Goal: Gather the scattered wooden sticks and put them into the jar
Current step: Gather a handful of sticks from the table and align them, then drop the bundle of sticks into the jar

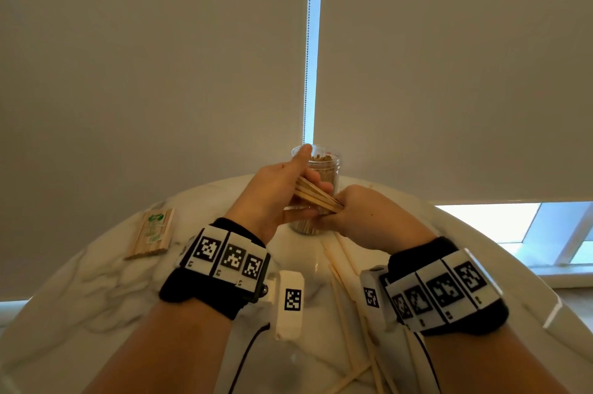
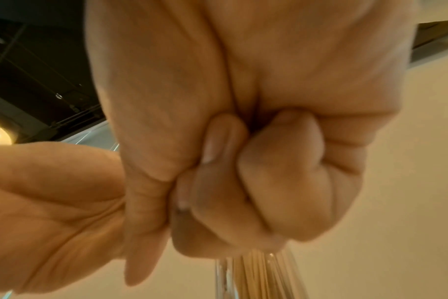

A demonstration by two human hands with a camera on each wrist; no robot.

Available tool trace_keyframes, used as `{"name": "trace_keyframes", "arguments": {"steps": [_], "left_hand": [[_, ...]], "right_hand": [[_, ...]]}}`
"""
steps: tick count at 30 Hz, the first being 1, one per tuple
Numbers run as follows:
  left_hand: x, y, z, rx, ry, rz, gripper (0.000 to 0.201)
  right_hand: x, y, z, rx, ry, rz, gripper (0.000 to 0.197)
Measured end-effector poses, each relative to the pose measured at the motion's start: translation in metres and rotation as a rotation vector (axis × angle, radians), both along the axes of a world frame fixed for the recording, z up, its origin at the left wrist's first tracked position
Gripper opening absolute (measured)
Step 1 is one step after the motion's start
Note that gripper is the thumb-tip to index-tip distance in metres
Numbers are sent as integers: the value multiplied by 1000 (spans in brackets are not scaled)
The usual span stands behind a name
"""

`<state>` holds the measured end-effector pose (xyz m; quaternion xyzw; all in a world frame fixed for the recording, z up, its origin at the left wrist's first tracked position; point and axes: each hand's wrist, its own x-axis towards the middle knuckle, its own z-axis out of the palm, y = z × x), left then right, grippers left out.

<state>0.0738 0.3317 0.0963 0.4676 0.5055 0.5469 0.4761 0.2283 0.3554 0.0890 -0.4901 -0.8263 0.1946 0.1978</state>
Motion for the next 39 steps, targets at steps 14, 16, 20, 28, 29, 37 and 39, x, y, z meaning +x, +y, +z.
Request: {"name": "trace_keyframes", "arguments": {"steps": [14,16,20,28,29,37,39], "left_hand": [[-12,13,-17,135,-51,139,34],[-5,11,-17,140,9,95,36],[-7,10,-15,157,116,144,36],[-7,16,-25,135,146,184,36],[-9,18,-26,135,108,209,35],[-12,24,-32,109,-194,236,28],[-7,23,-32,87,-205,183,28]], "right_hand": [[-5,8,-6,230,6,-65,35],[-6,10,-11,201,-62,-71,40],[-6,13,-12,122,-24,-52,37],[-2,9,-8,101,36,-22,34],[-1,9,-6,112,58,-9,37],[-10,4,-5,285,244,-73,46],[-10,5,-6,297,266,-135,50]]}}
